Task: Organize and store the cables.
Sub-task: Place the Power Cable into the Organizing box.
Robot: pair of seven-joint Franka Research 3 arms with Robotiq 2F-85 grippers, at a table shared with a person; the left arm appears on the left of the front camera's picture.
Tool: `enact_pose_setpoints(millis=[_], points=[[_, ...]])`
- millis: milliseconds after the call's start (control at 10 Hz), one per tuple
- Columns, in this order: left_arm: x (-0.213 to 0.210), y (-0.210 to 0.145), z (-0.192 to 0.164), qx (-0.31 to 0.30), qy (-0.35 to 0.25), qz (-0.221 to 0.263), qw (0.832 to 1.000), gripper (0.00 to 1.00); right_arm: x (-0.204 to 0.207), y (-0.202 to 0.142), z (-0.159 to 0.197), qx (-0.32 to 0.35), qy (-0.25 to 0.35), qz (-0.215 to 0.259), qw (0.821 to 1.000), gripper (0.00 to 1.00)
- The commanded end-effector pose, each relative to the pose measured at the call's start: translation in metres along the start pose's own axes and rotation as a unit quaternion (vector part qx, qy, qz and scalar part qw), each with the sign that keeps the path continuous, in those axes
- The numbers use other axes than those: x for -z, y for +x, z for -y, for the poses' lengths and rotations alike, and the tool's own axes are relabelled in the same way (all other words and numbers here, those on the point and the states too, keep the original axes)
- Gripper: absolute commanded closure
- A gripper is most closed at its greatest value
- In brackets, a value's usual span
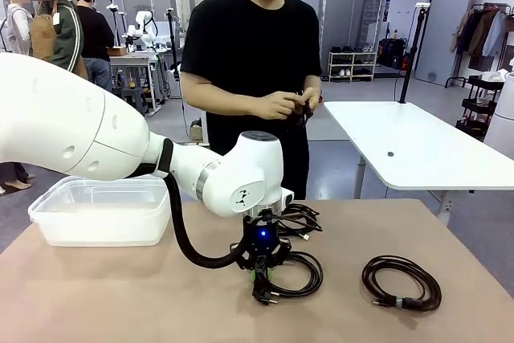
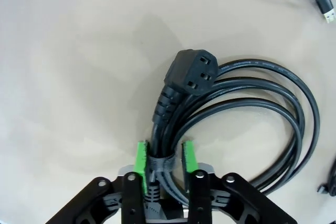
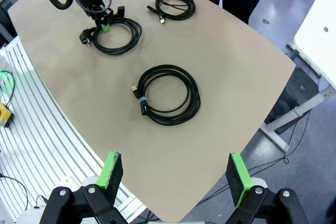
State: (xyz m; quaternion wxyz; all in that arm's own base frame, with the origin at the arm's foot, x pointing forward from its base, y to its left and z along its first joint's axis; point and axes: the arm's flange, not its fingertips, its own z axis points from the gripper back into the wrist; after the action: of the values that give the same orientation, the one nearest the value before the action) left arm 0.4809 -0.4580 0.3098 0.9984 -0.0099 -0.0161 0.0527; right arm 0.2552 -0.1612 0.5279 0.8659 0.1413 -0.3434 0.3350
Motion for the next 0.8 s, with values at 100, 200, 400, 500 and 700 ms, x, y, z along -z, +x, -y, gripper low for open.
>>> enact_pose_setpoints(millis=[100, 200, 400, 500, 700], points=[[-0.009, -0.007, -0.017, 0.001, -0.029, 0.007, 1.000, 1.00, -0.001, 0.001, 0.001, -0.004, -0.003, 0.003, 1.000, 0.00], [-0.024, -0.007, -0.029, 0.005, -0.041, 0.009, 0.999, 1.00, -0.001, 0.001, 0.001, -0.004, -0.003, 0.003, 1.000, 0.00], [-0.081, -0.012, -0.062, 0.059, -0.069, 0.007, 0.996, 1.00, -0.001, 0.001, 0.001, -0.004, -0.003, 0.003, 1.000, 0.00], [-0.108, -0.014, -0.080, 0.088, -0.076, 0.009, 0.993, 1.00, -0.001, 0.001, 0.001, -0.004, -0.003, 0.003, 1.000, 0.00], [-0.149, -0.016, -0.119, 0.116, -0.063, 0.022, 0.991, 1.00, -0.001, 0.001, 0.001, -0.004, -0.003, 0.003, 1.000, 0.00]])
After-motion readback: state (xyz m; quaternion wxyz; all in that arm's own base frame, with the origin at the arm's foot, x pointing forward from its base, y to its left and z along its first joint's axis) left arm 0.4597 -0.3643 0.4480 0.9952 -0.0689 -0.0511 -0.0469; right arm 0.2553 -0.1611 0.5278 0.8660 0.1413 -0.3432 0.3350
